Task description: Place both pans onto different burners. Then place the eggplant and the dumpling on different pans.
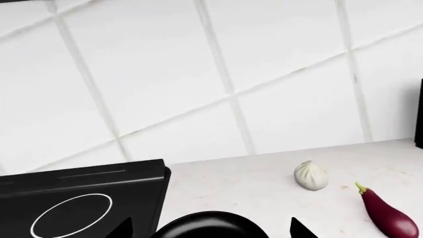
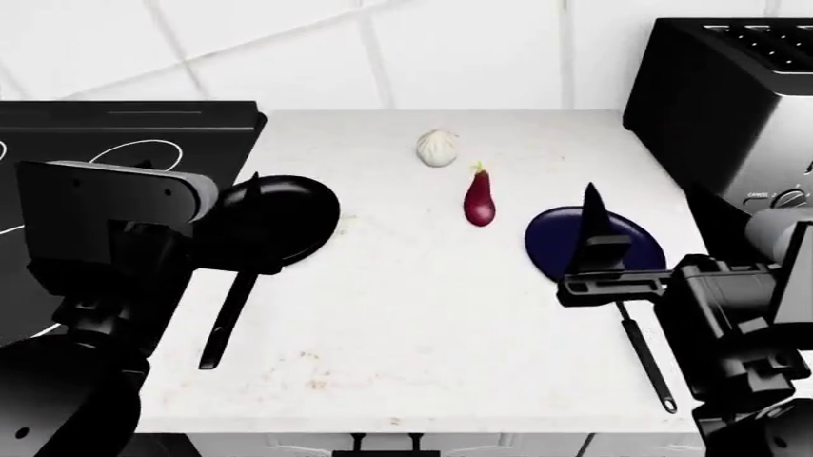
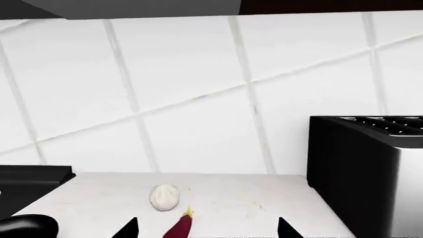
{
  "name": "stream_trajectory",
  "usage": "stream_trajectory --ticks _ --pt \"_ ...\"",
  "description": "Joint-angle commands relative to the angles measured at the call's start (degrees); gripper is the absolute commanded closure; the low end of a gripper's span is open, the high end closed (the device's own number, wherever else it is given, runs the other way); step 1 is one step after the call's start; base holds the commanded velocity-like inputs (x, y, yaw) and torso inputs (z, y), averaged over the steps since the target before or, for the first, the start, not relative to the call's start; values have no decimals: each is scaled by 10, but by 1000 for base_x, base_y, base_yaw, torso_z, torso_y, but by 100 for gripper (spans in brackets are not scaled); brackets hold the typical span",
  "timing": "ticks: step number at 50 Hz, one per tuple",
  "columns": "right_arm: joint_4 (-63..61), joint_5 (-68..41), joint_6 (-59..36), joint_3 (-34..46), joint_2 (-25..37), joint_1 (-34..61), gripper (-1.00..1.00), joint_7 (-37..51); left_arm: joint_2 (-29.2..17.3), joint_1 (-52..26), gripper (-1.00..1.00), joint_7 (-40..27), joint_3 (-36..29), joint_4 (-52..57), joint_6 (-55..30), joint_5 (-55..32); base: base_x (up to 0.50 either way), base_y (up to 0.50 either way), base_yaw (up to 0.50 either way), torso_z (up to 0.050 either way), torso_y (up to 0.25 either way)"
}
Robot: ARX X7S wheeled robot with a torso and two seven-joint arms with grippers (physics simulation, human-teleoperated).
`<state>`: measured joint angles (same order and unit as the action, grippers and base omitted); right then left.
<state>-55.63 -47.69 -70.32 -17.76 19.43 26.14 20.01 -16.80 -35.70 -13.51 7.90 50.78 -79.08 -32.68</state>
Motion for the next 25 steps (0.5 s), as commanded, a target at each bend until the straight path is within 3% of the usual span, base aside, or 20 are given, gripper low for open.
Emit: stream_trajectory --ticks 1,12,25 --pt "16 -2 -1 0 4 2 -100 17 -3 2 -100 -7 -5 -4 7 0 0 0 0 0 0" --pt "38 -80 -120 -69 32 -5 -100 55 -4 12 -100 -10 -23 -22 35 8 0 0 0 0 0" --pt "73 -58 -100 -55 59 -66 -100 44 -7 18 -100 -14 -46 -47 70 22 0 0 0 0 0"
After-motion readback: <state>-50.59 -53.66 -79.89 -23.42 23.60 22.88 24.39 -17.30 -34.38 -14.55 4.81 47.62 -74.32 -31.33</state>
